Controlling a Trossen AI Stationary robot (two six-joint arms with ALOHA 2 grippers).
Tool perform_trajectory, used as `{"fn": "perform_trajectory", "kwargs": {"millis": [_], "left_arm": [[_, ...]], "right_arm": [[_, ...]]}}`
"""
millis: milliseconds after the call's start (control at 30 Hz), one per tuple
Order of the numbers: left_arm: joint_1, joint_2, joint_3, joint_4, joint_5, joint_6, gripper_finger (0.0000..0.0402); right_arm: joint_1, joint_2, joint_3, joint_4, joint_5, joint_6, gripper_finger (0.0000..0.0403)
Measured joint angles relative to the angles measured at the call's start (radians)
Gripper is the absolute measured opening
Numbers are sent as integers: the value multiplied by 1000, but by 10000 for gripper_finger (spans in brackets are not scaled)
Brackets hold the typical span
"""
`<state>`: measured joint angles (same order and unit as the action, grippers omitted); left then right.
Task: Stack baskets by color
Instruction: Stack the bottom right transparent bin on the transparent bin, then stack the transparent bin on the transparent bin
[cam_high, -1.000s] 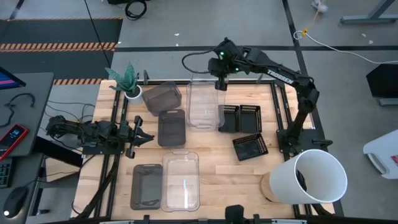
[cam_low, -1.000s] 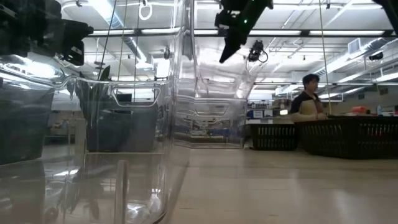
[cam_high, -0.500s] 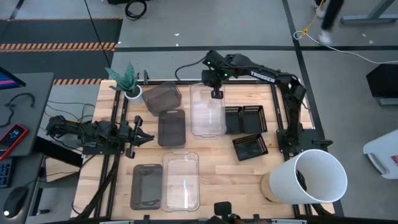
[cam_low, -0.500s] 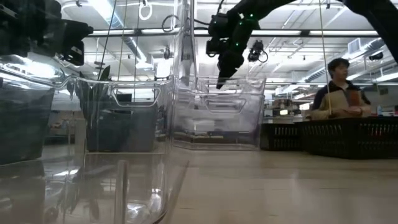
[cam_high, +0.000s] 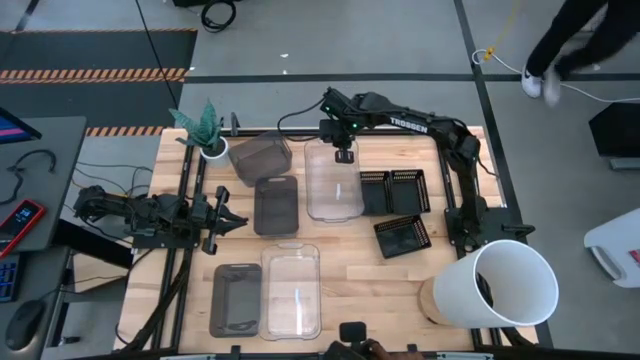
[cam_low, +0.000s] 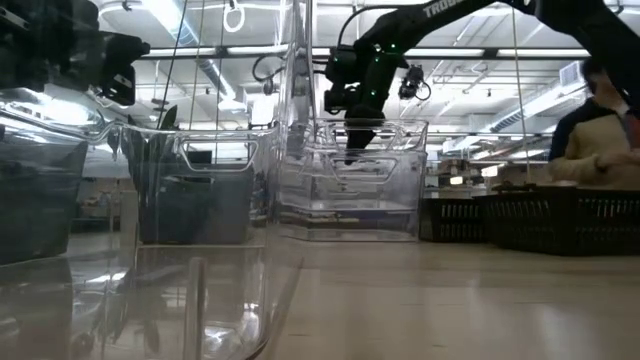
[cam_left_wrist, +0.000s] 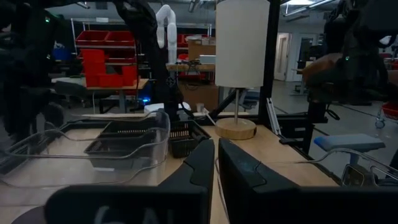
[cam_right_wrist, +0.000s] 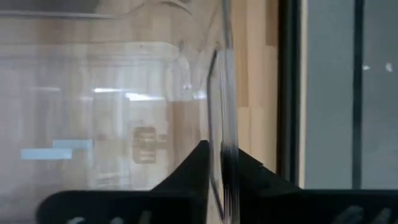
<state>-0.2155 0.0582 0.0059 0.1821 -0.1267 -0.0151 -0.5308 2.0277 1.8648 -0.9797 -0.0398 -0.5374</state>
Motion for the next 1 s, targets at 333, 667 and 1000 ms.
{"fn": "perform_trajectory", "kwargs": {"millis": [333, 667, 1000], "left_arm": [[0, 0, 0, 0, 0, 0, 32], [0, 0, 0, 0, 0, 0, 29], [0, 0, 0, 0, 0, 0, 28]], "right_arm": [[2, -10, 0, -18, 20, 36, 179], [97, -102, 2, 41, -1, 92, 219], [375, -99, 2, 105, -111, 247, 211]]}}
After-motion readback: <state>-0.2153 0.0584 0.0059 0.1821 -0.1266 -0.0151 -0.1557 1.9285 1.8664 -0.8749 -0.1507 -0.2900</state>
